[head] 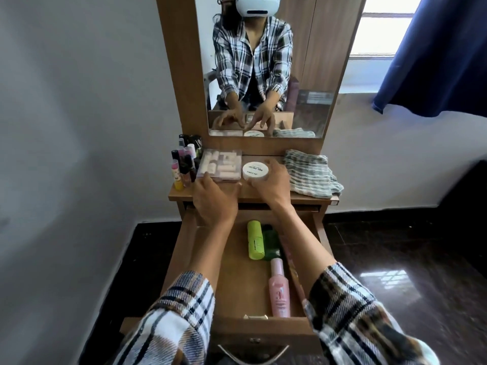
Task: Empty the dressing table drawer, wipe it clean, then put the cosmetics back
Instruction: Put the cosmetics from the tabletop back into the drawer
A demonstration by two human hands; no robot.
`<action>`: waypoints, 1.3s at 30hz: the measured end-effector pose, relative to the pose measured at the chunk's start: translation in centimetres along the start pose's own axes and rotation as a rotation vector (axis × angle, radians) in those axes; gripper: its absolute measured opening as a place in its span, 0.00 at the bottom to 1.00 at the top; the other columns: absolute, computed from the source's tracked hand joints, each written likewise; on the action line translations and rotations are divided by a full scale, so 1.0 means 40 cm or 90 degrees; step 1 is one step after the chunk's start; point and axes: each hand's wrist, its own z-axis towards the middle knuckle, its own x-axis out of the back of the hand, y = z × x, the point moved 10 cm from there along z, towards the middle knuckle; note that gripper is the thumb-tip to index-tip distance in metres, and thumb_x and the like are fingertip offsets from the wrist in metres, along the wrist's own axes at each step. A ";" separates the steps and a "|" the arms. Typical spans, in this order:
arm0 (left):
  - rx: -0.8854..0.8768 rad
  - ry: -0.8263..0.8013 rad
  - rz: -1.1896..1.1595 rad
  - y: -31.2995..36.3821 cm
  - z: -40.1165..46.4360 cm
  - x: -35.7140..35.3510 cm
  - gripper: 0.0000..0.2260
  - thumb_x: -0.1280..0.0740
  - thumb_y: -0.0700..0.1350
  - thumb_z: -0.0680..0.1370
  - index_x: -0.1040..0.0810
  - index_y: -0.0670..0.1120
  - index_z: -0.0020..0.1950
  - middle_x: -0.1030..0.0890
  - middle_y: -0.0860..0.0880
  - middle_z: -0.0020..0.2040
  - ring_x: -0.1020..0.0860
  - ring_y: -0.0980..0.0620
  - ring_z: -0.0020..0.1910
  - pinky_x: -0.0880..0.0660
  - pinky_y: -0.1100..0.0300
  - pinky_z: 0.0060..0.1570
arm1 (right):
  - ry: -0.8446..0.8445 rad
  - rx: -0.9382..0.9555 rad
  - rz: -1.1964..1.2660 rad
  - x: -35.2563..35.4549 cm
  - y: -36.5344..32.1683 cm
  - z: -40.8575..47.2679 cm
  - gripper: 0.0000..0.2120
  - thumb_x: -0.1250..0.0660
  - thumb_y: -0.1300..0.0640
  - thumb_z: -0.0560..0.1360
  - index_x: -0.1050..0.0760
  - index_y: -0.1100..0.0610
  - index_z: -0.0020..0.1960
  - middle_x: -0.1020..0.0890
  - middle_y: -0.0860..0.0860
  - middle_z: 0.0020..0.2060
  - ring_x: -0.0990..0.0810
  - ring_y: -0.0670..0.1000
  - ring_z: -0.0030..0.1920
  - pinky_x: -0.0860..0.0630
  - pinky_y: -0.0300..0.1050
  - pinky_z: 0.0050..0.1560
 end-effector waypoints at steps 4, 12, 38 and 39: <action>-0.002 0.045 0.046 0.002 0.001 -0.007 0.38 0.28 0.60 0.69 0.37 0.42 0.72 0.39 0.40 0.73 0.40 0.42 0.72 0.42 0.49 0.69 | -0.002 0.017 0.002 -0.026 0.016 0.025 0.23 0.25 0.58 0.65 0.25 0.56 0.59 0.24 0.54 0.58 0.25 0.52 0.58 0.34 0.36 0.51; 0.021 0.047 0.111 0.003 0.016 -0.028 0.46 0.32 0.67 0.67 0.43 0.42 0.74 0.42 0.39 0.74 0.43 0.42 0.73 0.45 0.50 0.70 | 0.011 0.033 0.011 -0.030 0.021 0.044 0.21 0.25 0.56 0.66 0.22 0.56 0.58 0.21 0.54 0.56 0.23 0.52 0.57 0.29 0.40 0.52; 0.096 0.012 0.028 0.012 -0.083 0.030 0.51 0.23 0.60 0.59 0.41 0.36 0.70 0.39 0.38 0.68 0.35 0.41 0.63 0.29 0.52 0.54 | 0.002 0.036 0.003 0.061 -0.006 -0.067 0.19 0.26 0.53 0.68 0.19 0.59 0.56 0.19 0.56 0.57 0.23 0.53 0.59 0.27 0.44 0.60; 0.097 0.004 0.026 0.010 -0.089 0.033 0.51 0.23 0.60 0.58 0.40 0.36 0.70 0.38 0.38 0.68 0.36 0.40 0.63 0.29 0.50 0.54 | -0.004 0.037 -0.002 0.067 -0.008 -0.082 0.18 0.26 0.53 0.68 0.19 0.59 0.56 0.20 0.56 0.58 0.23 0.53 0.59 0.27 0.43 0.60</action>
